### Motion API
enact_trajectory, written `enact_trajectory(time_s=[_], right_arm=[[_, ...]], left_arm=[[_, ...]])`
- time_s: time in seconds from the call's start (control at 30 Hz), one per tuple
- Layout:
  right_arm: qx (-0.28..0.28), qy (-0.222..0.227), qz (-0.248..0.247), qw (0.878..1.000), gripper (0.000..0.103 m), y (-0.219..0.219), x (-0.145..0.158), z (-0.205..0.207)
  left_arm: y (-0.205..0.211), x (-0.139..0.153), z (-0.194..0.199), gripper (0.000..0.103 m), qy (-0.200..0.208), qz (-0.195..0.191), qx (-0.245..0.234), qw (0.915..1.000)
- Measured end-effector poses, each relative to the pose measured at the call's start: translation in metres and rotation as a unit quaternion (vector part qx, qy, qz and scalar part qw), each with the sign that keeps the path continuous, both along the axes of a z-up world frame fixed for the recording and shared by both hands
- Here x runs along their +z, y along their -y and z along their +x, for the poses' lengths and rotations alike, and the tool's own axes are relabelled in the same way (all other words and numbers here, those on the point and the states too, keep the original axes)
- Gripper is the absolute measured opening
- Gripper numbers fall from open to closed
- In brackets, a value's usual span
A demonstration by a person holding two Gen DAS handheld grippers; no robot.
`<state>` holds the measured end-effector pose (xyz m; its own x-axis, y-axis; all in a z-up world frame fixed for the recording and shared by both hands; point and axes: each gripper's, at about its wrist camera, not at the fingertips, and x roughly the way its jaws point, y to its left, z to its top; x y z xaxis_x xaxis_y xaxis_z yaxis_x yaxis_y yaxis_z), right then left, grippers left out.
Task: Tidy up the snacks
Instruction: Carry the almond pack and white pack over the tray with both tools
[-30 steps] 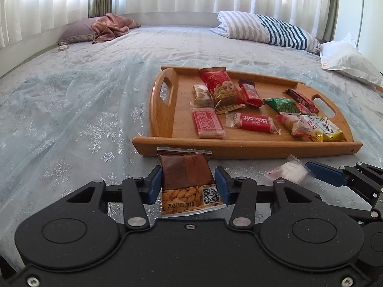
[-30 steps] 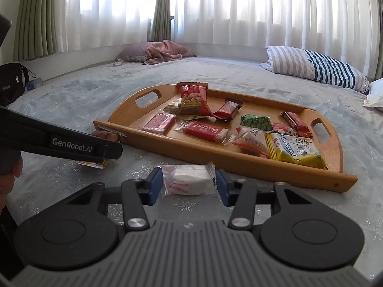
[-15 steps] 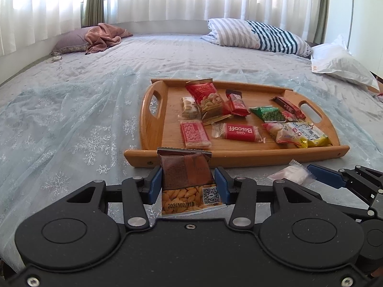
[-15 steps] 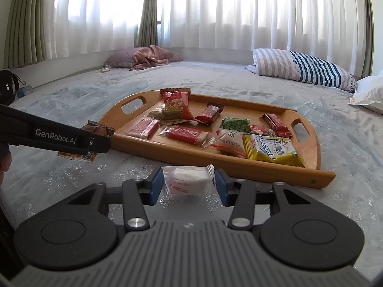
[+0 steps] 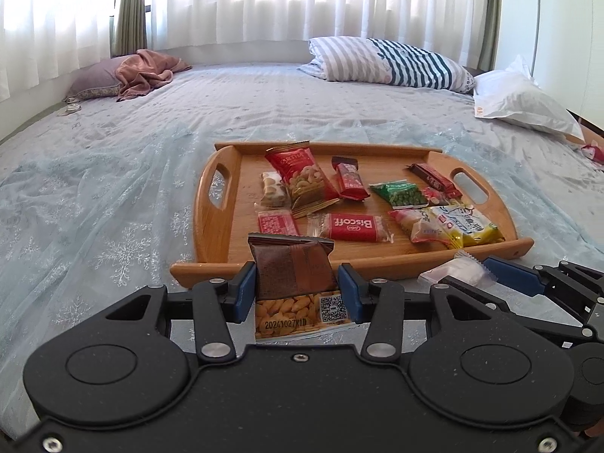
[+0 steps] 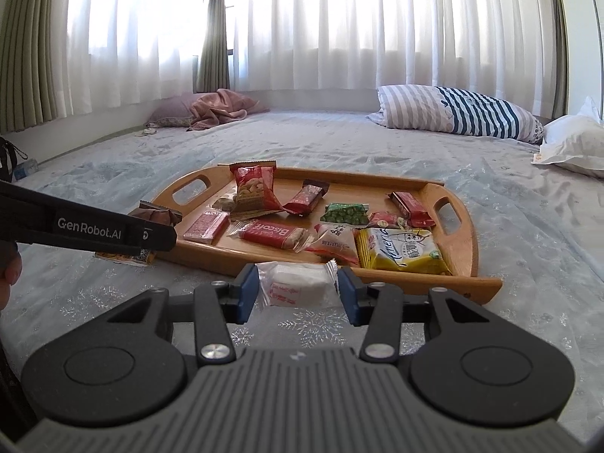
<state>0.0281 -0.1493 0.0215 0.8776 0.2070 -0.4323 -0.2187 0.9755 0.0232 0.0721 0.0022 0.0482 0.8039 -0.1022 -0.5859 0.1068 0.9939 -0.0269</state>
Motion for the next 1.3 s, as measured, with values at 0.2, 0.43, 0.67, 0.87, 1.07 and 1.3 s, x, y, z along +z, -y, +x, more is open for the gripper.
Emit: enact_trajectory(time_s=[0.2,0.43,0.67,0.87,1.07,1.3], right_arm=[[-0.010,0.007,0.006,1.000,0.049,0.005,0.004,0.000],[-0.019,0.030,0.002,0.999,0.049,0.009,0.016,0.004],[-0.027,0.045,-0.003,0.999,0.049,0.012,0.024,0.015],[-0.031,0.051,-0.006,0.998,0.049,0.012,0.027,0.026],[-0.039,0.053,-0.004,0.998,0.049,0.016,0.031,0.041],[-0.053,0.055,-0.011,0.997,0.049,0.020,0.035,0.066]], left_arm=[[0.006,0.004,0.004,0.044,0.003,-0.001,-0.012,0.9999],[0.010,0.015,0.014,0.044,0.014,-0.006,-0.022,0.9996],[0.015,0.024,0.027,0.044,0.021,-0.011,-0.032,0.9992],[0.016,0.029,0.042,0.044,0.018,-0.019,-0.038,0.9989],[0.019,0.036,0.057,0.043,0.022,-0.024,-0.046,0.9984],[0.019,0.043,0.084,0.043,0.017,-0.041,-0.055,0.9975]])
